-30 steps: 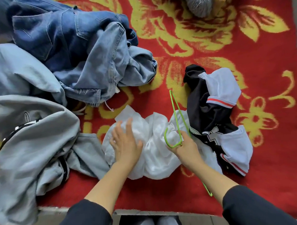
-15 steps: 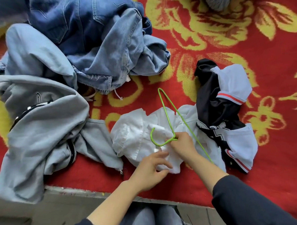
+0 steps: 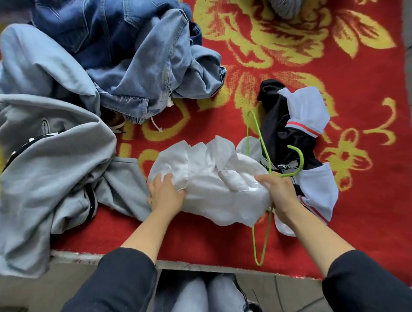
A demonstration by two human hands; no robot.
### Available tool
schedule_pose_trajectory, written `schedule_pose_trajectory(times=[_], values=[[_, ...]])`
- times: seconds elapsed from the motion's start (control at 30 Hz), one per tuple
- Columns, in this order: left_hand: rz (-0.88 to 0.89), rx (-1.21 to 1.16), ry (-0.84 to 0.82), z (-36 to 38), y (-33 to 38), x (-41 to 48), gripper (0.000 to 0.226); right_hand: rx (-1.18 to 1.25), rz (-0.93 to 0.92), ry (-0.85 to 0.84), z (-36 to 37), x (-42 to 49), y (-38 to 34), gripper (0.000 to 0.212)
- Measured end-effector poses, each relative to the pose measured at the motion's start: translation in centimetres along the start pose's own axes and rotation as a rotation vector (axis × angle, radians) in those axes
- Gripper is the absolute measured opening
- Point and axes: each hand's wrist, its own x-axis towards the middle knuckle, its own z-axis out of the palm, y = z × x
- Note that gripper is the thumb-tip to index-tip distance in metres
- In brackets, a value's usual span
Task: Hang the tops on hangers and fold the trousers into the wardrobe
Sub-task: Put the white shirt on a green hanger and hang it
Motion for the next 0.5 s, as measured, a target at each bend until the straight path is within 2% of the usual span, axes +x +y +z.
schedule_pose_trajectory(times=[0.03,0.07,0.17,0.2,0.3,0.4,0.5], values=[[0.014,-0.024,0.027,-0.2,-0.2,0.2,0.023,-0.083,-0.051,0.048,-0.7,-0.3,0.2,0.007],[0.051,-0.081,0.067,-0.4,-0.4,0.2,0.022,-0.201,-0.120,0.105,-1.4,-0.3,0.5,0.021],[0.178,-0.372,0.042,-1.9,-0.8,-0.9,0.046,-0.612,-0.291,0.250,-3.1,-0.6,0.8,0.045],[0.225,-0.482,-0.007,-2.8,-0.7,-1.6,0.051,-0.664,-0.331,0.281,-3.2,-0.7,0.8,0.049],[0.314,-0.662,-0.158,-5.6,0.0,-4.2,0.055,-0.590,-0.387,0.367,-2.5,-1.8,0.2,0.050],[0.278,-0.837,-0.276,-7.7,0.7,-6.9,0.050,-0.482,-0.406,0.408,-1.3,-3.3,-1.1,0.039],[0.354,-0.874,-0.342,-9.4,1.8,-9.8,0.048,-0.387,-0.467,0.199,-0.3,-5.3,-2.5,0.040]])
